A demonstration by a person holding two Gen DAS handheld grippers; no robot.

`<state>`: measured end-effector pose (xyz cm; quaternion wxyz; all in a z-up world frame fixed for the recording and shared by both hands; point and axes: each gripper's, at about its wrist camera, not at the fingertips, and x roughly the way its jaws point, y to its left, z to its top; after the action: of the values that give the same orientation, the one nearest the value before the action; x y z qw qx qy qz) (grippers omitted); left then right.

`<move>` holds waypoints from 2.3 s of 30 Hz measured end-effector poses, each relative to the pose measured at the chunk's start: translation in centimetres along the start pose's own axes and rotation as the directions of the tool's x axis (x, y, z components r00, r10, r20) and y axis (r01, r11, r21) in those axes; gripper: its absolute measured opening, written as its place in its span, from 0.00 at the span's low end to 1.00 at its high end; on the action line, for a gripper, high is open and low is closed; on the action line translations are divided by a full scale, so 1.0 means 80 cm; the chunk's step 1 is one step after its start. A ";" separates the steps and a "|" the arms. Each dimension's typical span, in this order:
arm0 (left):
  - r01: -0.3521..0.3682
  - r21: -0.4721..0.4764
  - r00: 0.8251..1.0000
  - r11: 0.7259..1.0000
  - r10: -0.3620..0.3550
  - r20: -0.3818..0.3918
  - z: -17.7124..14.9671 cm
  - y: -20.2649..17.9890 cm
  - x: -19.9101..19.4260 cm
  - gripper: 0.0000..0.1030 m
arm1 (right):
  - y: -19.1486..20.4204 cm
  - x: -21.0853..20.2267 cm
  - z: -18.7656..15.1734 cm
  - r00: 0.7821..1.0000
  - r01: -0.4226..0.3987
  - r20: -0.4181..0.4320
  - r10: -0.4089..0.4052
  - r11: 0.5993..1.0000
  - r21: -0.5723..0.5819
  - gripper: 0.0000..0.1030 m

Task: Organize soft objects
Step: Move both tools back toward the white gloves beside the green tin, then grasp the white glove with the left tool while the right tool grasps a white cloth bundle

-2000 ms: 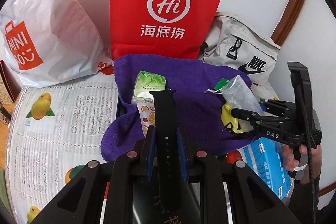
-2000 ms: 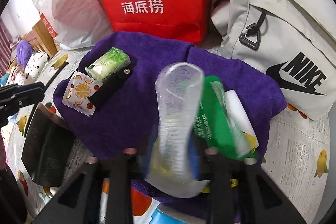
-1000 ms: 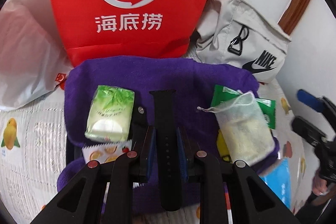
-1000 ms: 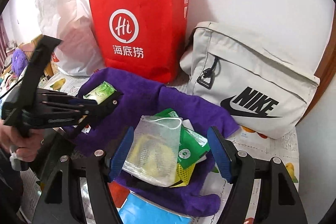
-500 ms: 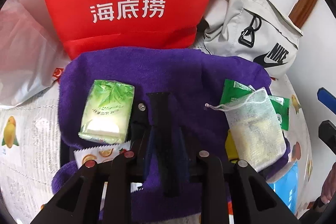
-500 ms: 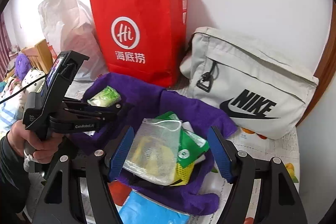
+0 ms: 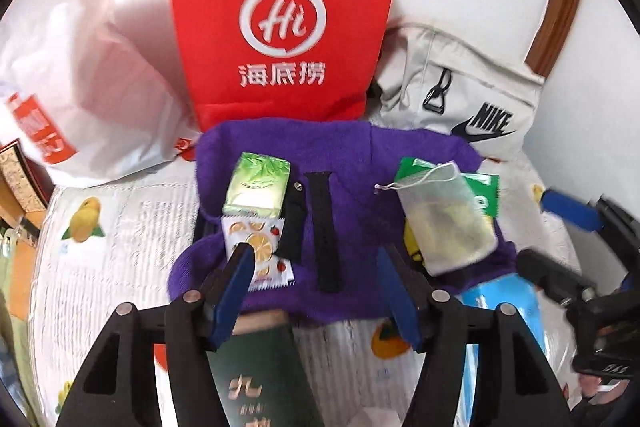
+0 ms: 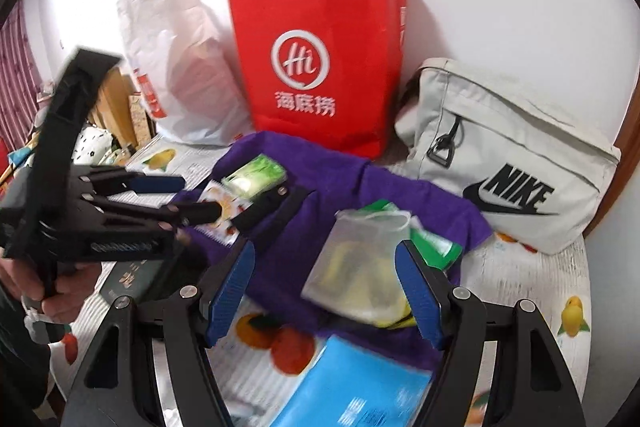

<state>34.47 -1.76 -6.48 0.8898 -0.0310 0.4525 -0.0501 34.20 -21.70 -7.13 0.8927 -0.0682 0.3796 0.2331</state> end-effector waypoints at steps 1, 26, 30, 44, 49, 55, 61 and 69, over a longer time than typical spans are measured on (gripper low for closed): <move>-0.009 -0.010 1.000 1.000 0.009 0.019 -0.007 0.004 -0.011 0.60 | 0.006 -0.007 -0.006 1.000 -0.006 -0.002 0.006 1.000 -0.003 0.70; 0.043 0.025 0.998 0.999 -0.044 0.044 -0.182 0.004 -0.135 0.60 | 0.108 -0.113 -0.209 0.996 -0.018 -0.082 0.034 0.983 0.183 0.70; 0.047 0.004 0.998 0.999 -0.047 0.049 -0.207 0.015 -0.137 0.60 | 0.115 -0.108 -0.227 0.996 0.016 -0.094 0.002 0.980 0.196 0.70; -0.024 -0.083 0.999 0.996 0.027 0.026 -0.270 0.058 -0.114 0.60 | 0.112 -0.035 -0.244 0.993 -0.021 -0.107 0.059 0.947 0.322 0.37; -0.005 -0.081 0.999 0.997 0.009 0.043 -0.270 0.056 -0.114 0.60 | 0.124 -0.024 -0.243 0.992 -0.033 -0.112 0.063 0.967 0.252 0.10; 0.074 -0.061 0.995 0.995 -0.070 0.064 -0.261 0.042 -0.108 0.63 | 0.128 -0.064 -0.253 0.991 -0.046 -0.113 0.070 0.978 0.202 0.10; 0.123 0.036 0.991 0.992 -0.124 0.047 -0.244 -0.002 -0.089 0.67 | 0.126 -0.086 -0.279 0.989 -0.038 -0.137 0.062 0.985 0.171 0.09; 0.132 0.098 0.991 0.986 -0.131 -0.013 -0.227 -0.045 -0.039 0.69 | 0.090 -0.105 -0.314 0.986 0.073 -0.164 -0.040 0.977 0.201 0.11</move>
<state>17.76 -5.15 -14.33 0.8835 -0.0167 0.4494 -0.1311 9.56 -25.95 -18.43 0.8681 -0.0044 0.4696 0.1608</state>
